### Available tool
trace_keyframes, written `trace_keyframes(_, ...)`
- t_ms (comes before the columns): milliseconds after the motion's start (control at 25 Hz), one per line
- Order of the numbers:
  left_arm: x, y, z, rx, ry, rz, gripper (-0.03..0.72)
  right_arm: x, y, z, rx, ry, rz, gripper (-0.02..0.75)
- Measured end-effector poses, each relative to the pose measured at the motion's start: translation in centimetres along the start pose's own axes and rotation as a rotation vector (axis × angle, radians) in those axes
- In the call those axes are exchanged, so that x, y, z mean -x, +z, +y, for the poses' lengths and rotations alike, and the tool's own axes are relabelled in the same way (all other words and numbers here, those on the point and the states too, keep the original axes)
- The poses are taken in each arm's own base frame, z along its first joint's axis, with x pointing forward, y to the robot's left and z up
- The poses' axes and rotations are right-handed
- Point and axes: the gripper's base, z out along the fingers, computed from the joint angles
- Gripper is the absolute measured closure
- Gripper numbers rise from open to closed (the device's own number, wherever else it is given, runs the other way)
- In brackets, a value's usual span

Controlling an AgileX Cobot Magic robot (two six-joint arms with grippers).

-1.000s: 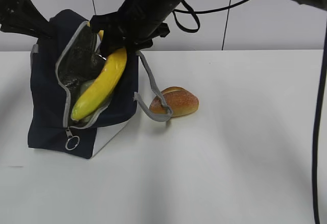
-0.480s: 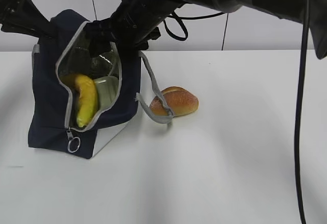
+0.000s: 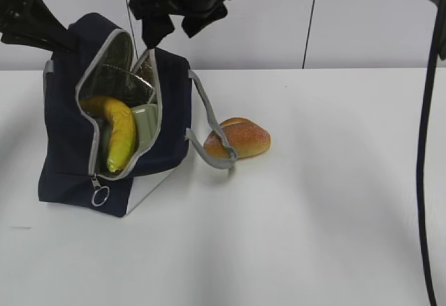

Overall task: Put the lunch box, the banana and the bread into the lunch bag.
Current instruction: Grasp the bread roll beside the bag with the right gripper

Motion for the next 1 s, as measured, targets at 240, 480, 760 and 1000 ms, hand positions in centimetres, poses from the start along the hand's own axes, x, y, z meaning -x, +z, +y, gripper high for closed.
trace_keyframes(240, -0.1, 0.0, 0.3, 0.028, 0.011, 0.007, 0.701, -0.3, -0.8, -2.4, -0.060, 0.122, 0.023, 0.158)
trace_keyframes(480, -0.2, 0.0, 0.8, 0.090, 0.026, 0.023, 0.701, -1.0, -0.7, -4.6, -0.098, 0.228, 0.048, 0.158)
trace_keyframes(760, -0.2, -0.1, 1.0, 0.109, 0.024, 0.027, 0.701, -6.1, 1.5, -7.2, -0.119, 0.419, 0.262, 0.158)
trace_keyframes(1000, -0.2, -0.1, 1.0, 0.109, 0.024, 0.027, 0.701, -10.2, 3.0, -9.6, -0.114, 0.737, 0.388, 0.158)
